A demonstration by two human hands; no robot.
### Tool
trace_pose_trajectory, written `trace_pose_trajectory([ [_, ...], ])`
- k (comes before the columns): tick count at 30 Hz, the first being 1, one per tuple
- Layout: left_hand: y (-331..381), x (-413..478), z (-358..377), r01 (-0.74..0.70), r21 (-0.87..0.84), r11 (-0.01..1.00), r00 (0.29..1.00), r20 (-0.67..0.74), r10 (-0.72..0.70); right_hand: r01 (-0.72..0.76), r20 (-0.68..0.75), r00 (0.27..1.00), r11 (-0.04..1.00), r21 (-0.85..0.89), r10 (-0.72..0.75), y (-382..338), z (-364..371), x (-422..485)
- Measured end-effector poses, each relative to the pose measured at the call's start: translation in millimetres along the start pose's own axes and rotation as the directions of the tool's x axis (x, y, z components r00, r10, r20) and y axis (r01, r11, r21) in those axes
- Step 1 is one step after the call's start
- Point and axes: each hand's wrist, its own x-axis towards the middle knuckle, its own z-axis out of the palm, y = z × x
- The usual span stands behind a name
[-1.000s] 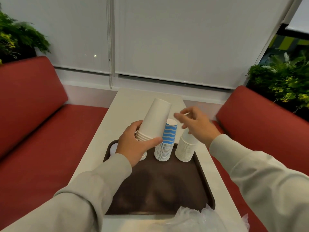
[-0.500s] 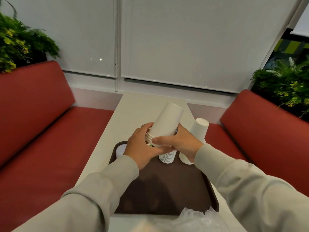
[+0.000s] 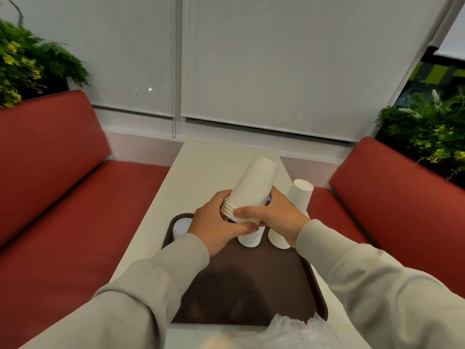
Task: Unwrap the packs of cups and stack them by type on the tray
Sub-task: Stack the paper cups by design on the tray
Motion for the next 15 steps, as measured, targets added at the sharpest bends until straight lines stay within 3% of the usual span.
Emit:
trace_pose_trajectory([
  [7, -5.8, -0.2, -1.1, 0.019, 0.018, 1.000, 1.000, -0.007, -0.019, 0.013, -0.010, 1.000, 1.000, 0.007, -0.013, -6.5, -12.3, 4.8],
  [15, -17.6, 2.0, 3.1, 0.057, 0.098, 0.994, 0.998, -0.021, -0.055, 0.069, -0.181, 0.982, 0.997, 0.028, -0.063, -24.7, -52.3, 16.2],
])
